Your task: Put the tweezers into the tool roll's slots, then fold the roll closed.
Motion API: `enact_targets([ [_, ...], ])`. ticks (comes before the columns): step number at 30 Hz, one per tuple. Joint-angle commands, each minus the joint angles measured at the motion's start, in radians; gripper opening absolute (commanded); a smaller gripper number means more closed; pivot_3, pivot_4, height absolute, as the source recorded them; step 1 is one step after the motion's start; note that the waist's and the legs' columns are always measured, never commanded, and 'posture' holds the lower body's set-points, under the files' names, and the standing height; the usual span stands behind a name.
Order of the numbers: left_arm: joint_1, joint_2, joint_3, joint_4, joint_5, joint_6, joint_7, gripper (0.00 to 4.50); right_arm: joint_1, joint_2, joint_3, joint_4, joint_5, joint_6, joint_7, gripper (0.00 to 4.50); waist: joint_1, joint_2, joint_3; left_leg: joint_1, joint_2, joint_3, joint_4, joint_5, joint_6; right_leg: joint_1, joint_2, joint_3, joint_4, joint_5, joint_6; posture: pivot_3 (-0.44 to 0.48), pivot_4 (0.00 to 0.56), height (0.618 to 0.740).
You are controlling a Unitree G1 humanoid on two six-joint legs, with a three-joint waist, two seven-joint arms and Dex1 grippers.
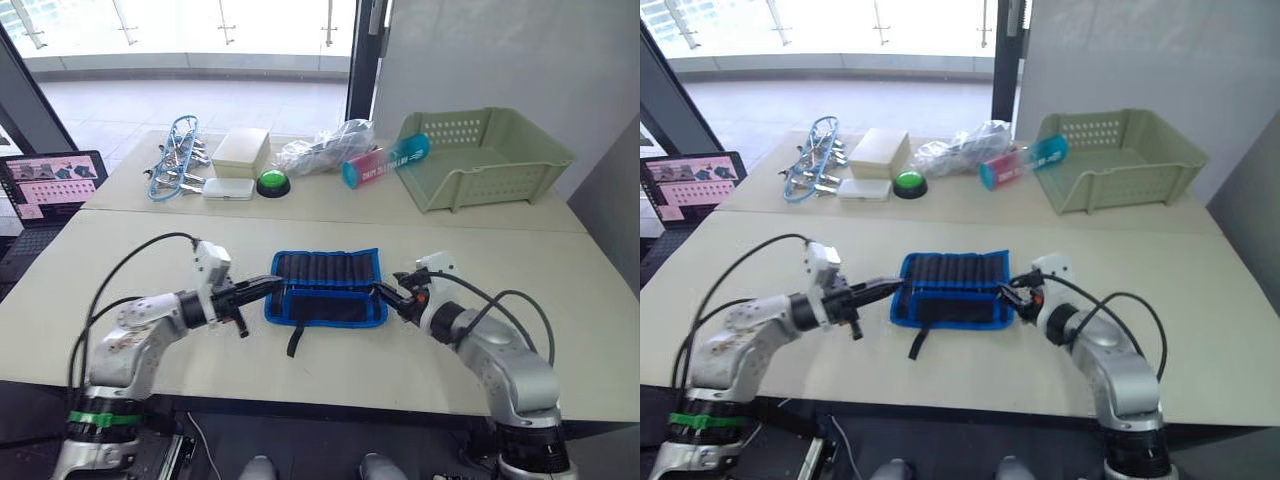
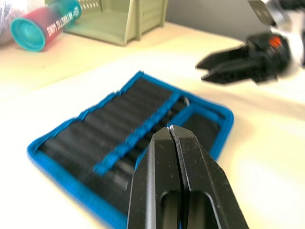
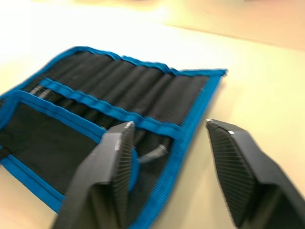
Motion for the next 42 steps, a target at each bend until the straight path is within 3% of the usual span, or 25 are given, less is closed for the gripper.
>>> enact_targets([
  [1,0.044,0.039,0.053,-0.034,-0.04,-0.033,-0.058,0.0,-0.043,0.001,-0.04,0.045,0.052,0.089,-0.018,3.17,0.0,0.0,0.001,0.0,0.0,0.0,0.0,0.0,0.0,0.0,0.0,0.0,0.0,0.0,0.0,0.0,0.15,0.74],
  [12,0.115,0.077,0.101,-0.053,-0.057,-0.083,-0.095,0.0,-0.138,0.073,-0.102,0.192,0.173,0.2,-0.027,3.17,-0.008,0.0,0.002,-0.001,0.0,0.0,0.0,0.0,0.0,-0.001,0.0,0.0,0.0,0.0,0.0,0.0,0.15,0.74],
  [15,0.116,0.073,0.101,-0.04,-0.041,-0.126,-0.103,0.0,-0.169,0.1,-0.121,0.239,0.188,0.2,-0.041,2.4,-0.011,0.001,0.003,-0.001,0.001,0.0,0.0,0.0,0.0,-0.001,0.001,0.0,0.0,0.0,0.0,0.0,0.15,0.74],
  [17,0.111,0.068,0.104,-0.03,-0.039,-0.152,-0.102,0.0,-0.172,0.101,-0.12,0.255,0.183,0.191,-0.042,1.59,-0.008,0.001,0.003,-0.001,0.001,0.0,0.0,0.0,0.0,-0.001,0.001,0.0,0.0,0.0,0.0,0.0,0.15,0.74],
  [22,0.11,0.071,0.096,-0.024,-0.045,-0.17,-0.102,0.0,-0.178,0.123,-0.15,0.26,0.205,0.182,-0.061,0.04,-0.008,0.001,0.003,-0.002,0.001,0.0,0.0,0.0,0.0,-0.002,0.0,0.0,0.0,0.0,0.0,0.0,0.15,0.74],
  [34,0.094,0.07,0.076,-0.01,-0.043,-0.16,-0.105,0.0,-0.173,0.093,-0.211,0.163,0.311,0.27,-0.108,0.04,-0.008,0.002,0.003,-0.002,0.001,0.0,0.0,0.0,0.0,-0.002,0.0,0.0,0.0,0.0,0.0,0.0,0.15,0.74],
  [42,0.09,0.077,0.065,0.004,-0.033,-0.161,-0.108,0.0,-0.207,0.067,-0.217,-0.053,0.338,0.425,-0.223,0.04,-0.008,0.003,0.004,-0.003,0.001,0.0,0.0,0.0,0.0,-0.004,0.0,0.0,0.0,0.0,0.0,0.0,0.15,0.74],
])
